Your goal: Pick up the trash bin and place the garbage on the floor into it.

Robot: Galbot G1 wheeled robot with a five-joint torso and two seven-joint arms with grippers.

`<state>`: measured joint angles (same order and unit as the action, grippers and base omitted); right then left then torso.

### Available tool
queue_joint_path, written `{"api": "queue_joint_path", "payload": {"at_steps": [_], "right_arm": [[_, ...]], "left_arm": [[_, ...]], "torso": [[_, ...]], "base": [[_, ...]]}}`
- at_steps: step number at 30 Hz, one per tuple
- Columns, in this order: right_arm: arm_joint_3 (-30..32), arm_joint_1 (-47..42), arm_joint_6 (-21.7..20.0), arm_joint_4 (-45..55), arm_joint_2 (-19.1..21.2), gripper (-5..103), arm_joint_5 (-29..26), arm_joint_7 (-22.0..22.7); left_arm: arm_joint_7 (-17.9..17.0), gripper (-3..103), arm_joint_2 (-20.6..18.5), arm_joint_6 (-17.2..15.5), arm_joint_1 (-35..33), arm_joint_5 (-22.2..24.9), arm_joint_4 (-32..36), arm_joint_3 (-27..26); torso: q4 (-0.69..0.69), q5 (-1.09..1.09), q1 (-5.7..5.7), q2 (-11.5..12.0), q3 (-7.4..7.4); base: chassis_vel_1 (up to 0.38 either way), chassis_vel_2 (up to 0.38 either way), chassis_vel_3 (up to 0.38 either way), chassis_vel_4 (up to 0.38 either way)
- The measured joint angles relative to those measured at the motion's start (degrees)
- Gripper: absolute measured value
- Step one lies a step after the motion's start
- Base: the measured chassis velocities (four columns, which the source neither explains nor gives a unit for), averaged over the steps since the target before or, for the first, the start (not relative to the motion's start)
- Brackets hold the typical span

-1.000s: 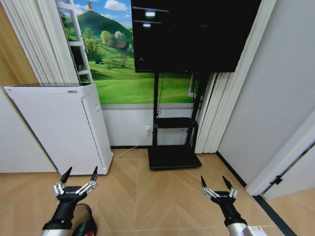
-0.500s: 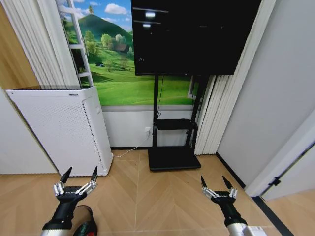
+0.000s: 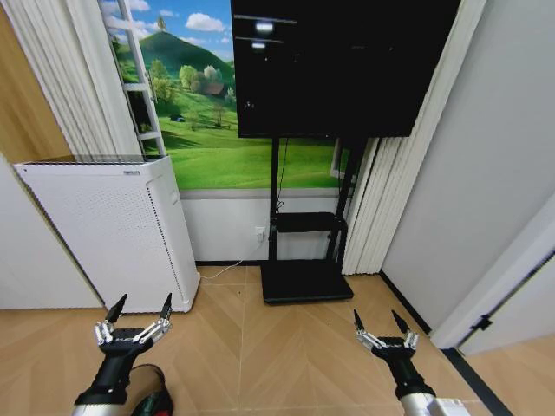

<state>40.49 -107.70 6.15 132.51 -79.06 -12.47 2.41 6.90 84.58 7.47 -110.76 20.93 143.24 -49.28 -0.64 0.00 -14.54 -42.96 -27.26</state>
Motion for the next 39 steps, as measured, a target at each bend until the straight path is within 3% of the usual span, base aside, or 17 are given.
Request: {"api": "queue_joint_path", "payload": {"at_steps": [10,39], "right_arm": [[0.0,0.0,0.0,0.0,0.0,100,0.0,0.0],[0.0,0.0,0.0,0.0,0.0,100,0.0,0.0]], "left_arm": [[0.0,100,0.0,0.0,0.0,0.0,0.0,0.0],[0.0,100,0.0,0.0,0.0,0.0,0.0,0.0]], "torso": [[0.00,0.00,-0.64,-1.6,-0.94],[0.00,0.00,-0.45,-1.1,-0.64]], "base": [[0.000,0.000,0.000,0.000],[0.000,0.000,0.000,0.000]]}}
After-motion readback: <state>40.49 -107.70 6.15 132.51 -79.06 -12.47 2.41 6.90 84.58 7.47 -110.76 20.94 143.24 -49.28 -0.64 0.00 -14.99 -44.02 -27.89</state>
